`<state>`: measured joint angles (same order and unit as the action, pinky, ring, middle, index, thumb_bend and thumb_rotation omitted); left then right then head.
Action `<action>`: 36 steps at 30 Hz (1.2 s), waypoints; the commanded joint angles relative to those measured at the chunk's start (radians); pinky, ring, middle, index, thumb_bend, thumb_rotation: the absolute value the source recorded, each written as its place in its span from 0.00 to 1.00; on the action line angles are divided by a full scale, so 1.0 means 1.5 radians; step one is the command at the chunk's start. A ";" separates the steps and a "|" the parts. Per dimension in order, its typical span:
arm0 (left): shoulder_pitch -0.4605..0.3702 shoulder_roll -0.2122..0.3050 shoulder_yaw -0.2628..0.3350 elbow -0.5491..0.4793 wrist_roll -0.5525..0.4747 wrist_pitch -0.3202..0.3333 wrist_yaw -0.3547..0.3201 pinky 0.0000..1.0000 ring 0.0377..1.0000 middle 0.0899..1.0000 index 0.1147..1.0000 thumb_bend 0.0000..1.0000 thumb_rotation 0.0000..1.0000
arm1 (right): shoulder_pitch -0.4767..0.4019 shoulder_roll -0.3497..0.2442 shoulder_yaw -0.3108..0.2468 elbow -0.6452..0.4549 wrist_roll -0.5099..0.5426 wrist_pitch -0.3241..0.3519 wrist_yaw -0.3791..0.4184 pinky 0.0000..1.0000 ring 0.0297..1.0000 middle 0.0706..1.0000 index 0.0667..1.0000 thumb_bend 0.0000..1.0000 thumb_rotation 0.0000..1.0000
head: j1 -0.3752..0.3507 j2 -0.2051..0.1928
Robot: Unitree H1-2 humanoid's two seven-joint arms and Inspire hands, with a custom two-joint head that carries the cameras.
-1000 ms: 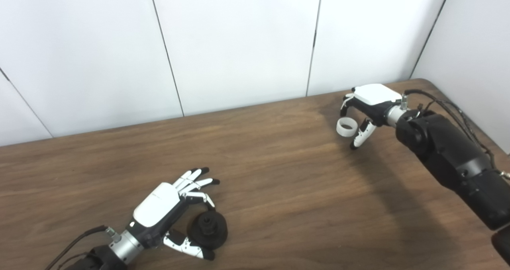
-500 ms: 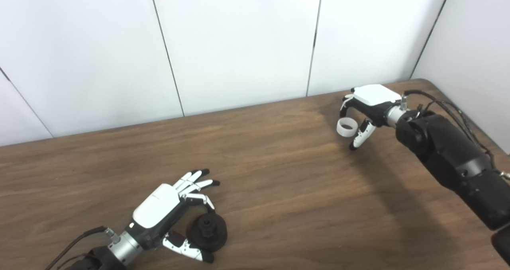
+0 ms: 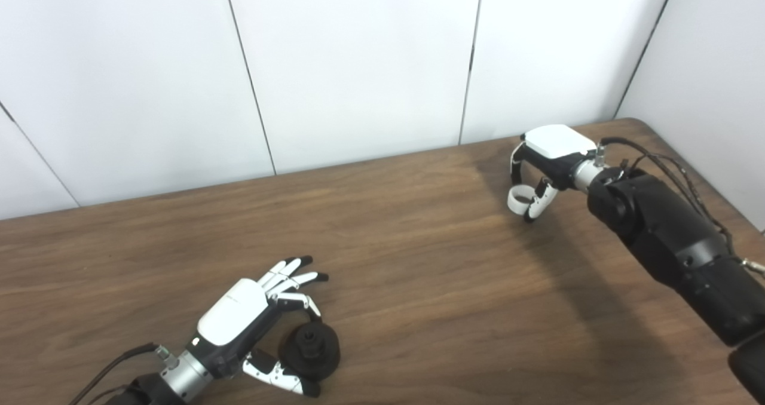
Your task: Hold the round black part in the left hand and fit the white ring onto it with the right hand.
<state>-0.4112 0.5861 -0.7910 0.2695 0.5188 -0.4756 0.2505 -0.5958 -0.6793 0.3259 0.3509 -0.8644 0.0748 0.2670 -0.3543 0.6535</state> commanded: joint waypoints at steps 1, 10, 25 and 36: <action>0.013 0.028 -0.013 -0.003 0.025 0.004 -0.041 1.00 1.00 0.89 0.41 0.52 0.06 | -0.029 -0.017 -0.007 -0.004 -0.010 0.003 -0.018 1.00 0.95 0.77 0.44 0.53 0.14 | 0.000 0.000; 0.016 0.025 -0.006 -0.005 0.025 0.004 -0.045 1.00 1.00 0.89 0.41 0.53 0.06 | -0.033 -0.019 -0.007 -0.022 -0.017 0.010 -0.002 1.00 0.97 0.78 0.44 0.53 0.14 | -0.002 0.000; 0.007 0.024 -0.012 0.011 0.027 0.004 -0.033 1.00 1.00 0.89 0.41 0.52 0.06 | -0.038 -0.012 -0.006 -0.053 -0.022 -0.008 0.002 1.00 1.00 0.82 0.44 0.53 0.14 | -0.001 -0.005; 0.003 0.018 -0.015 0.023 0.029 0.004 -0.028 1.00 1.00 0.89 0.41 0.52 0.06 | -0.060 0.001 0.008 -0.130 -0.023 -0.055 0.034 1.00 1.00 0.83 0.44 0.53 0.14 | 0.000 -0.010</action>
<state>-0.4172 0.5866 -0.7888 0.2804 0.5234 -0.4797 0.2443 -0.6222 -0.6657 0.3465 0.1966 -0.8910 0.0066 0.3213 -0.3528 0.6382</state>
